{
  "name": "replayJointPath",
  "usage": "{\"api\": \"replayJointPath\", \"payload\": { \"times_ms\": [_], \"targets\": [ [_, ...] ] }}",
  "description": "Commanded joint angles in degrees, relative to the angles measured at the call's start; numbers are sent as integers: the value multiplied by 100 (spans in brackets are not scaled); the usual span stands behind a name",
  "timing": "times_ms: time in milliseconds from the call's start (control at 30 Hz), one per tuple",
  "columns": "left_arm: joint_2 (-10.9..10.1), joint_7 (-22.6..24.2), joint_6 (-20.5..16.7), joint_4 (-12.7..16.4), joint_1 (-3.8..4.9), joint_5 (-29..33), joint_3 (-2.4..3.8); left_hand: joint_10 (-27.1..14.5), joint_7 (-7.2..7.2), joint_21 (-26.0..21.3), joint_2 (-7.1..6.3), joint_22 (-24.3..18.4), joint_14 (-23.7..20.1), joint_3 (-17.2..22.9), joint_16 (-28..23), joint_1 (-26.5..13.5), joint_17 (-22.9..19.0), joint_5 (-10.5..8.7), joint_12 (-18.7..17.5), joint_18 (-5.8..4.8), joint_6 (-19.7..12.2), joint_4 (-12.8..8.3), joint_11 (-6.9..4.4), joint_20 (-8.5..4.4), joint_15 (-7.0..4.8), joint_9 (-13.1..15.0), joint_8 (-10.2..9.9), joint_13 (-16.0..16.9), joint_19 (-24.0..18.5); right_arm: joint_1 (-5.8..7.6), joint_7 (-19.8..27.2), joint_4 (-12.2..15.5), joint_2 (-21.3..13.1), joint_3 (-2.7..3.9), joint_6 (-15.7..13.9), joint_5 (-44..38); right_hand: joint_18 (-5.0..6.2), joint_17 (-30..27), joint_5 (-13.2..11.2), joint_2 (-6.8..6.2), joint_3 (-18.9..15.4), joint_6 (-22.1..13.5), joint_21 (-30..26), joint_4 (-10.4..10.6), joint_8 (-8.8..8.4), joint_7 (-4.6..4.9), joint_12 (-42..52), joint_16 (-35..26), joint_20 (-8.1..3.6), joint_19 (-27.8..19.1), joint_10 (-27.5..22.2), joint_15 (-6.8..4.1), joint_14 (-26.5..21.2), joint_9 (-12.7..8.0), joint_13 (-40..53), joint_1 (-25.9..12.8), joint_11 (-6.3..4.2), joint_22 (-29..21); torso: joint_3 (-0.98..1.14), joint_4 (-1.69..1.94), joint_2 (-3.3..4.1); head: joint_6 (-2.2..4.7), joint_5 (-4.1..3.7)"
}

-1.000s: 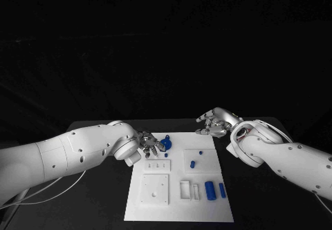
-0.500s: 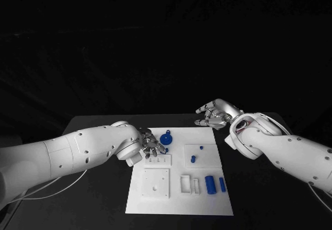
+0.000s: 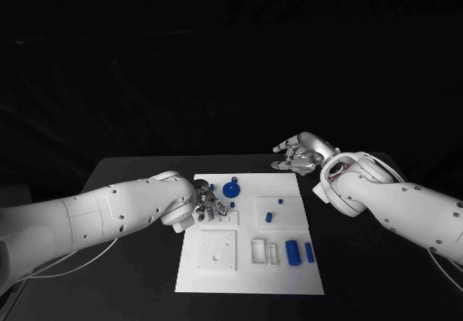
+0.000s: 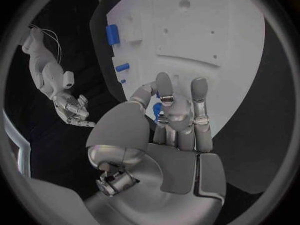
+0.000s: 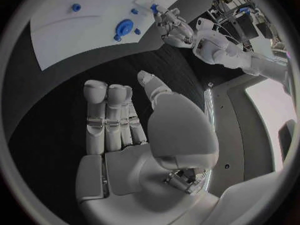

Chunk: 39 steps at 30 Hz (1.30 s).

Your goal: Assemble the parts on the task board

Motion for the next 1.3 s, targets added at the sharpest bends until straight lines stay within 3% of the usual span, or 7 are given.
{"api": "replayJointPath", "payload": {
  "times_ms": [33,400,1300],
  "targets": [
    [-5,-37,-72,2,-30,-257,-1,290,-610,-63,53,69,32,23,49,-20,12,23,36,0,1145,-35,-51,16,15,4033,35,-16,44,1,58,13,-4,5,0,4,63,-7,37,-4,33,43,-36,-2,-7,10,36,26,-2,66,-37,-13,-22,6,-8,-64,-8,402,-1,4,-3,-28,11],
    [-16,-78,-70,-10,-115,-278,-2,290,-612,-138,58,185,31,28,68,-37,19,29,63,-6,1147,-42,-51,17,17,4058,38,-18,78,1,51,14,-13,11,8,4,61,-10,87,-6,54,48,-27,-13,-7,9,39,29,-4,72,-33,-16,-18,5,-18,-79,-10,406,-6,-1,-1,-48,25],
    [-26,-185,260,-59,-126,-236,-2,291,-616,-345,90,432,32,38,87,-109,20,21,81,-42,1159,-63,-44,6,20,4105,39,-28,135,1,38,-13,3,13,38,4,59,-14,151,-11,80,55,-24,-23,-7,7,44,32,-8,78,-32,-19,-13,5,-28,-104,-13,407,-3,-3,-5,-80,7]
  ]
}}
